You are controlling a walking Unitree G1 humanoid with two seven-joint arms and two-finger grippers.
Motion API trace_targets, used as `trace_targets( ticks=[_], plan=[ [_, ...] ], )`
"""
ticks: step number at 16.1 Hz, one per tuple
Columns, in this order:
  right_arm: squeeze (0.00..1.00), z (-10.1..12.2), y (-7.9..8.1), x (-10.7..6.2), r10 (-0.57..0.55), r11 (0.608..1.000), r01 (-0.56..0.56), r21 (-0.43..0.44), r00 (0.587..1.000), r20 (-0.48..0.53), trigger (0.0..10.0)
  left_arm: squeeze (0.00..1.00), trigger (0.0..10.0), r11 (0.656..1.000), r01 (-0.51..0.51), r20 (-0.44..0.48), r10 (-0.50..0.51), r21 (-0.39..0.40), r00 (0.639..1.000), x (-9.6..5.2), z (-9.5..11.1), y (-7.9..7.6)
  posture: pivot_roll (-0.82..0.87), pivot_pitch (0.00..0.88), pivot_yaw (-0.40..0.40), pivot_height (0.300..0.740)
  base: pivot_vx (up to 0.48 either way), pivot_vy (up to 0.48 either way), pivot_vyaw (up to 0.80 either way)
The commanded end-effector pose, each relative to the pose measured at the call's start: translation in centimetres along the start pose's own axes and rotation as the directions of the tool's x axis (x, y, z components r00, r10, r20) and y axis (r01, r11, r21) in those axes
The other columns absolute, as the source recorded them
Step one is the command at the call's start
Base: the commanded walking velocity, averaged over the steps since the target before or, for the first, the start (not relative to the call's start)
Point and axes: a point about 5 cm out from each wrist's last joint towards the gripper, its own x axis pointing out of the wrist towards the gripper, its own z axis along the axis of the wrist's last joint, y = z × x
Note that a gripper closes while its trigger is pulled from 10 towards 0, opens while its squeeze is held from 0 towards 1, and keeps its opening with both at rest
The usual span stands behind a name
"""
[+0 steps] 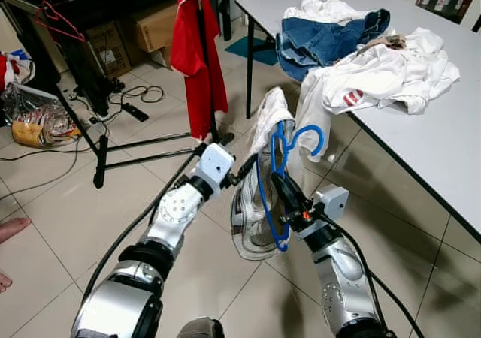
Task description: Hang hanger
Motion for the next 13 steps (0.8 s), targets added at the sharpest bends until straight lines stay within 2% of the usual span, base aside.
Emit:
trace_targets(
  ticks=[1, 6, 13],
  plan=[
    [0.00, 1.89, 1.31, 1.82, 0.059, 0.998, -0.057, -0.025, 0.990, 0.130, 10.0, 0.00, 10.0, 1.000, 0.012, 0.005, -0.012, 0.016, 1.000, 0.09, 0.20, 0.08, 0.05, 0.000, 0.092, 0.740, 0.000, 0.000, 0.00],
    [0.00, 1.88, 1.41, 1.86, 0.062, 0.998, -0.059, -0.026, 0.989, 0.131, 10.0, 0.00, 10.0, 0.999, 0.022, -0.045, -0.020, 0.044, 0.999, 0.55, 0.09, 0.66, 0.04, 0.000, 0.097, 0.740, 0.000, 0.000, 0.00],
    [0.00, 1.88, 1.58, 1.80, 0.076, 0.997, -0.072, -0.037, 0.989, 0.126, 10.0, 0.00, 10.0, 1.000, -0.010, -0.160, 0.011, 0.011, 0.987, 1.03, -0.80, 0.74, 0.04, 0.000, 0.099, 0.740, 0.000, 0.000, 0.00]
  ],
)
